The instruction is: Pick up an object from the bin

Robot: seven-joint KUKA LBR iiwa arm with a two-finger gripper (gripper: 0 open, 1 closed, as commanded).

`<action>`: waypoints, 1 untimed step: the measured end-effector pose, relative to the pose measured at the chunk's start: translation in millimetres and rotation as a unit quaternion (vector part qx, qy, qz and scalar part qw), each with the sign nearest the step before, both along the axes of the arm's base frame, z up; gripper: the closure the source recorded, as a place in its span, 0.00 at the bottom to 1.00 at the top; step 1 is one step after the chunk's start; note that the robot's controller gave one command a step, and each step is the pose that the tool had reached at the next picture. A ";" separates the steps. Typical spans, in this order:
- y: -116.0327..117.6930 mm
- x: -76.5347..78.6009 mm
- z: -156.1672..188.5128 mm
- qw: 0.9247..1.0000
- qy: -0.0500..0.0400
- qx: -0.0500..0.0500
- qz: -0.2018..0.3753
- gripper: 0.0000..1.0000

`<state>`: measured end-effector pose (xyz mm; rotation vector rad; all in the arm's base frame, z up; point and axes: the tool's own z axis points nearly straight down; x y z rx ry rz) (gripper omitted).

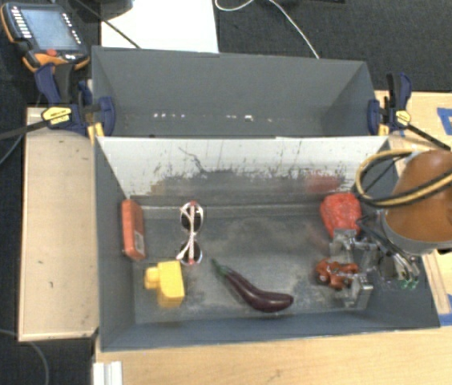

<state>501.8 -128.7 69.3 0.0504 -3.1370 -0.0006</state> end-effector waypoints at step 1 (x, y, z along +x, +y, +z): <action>4.1 -18.5 1.0 0.998 -0.005 0.000 -0.059 0.00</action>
Offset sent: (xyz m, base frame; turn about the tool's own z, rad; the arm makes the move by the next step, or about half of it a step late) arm 0.0000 0.0000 0.0000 0.0000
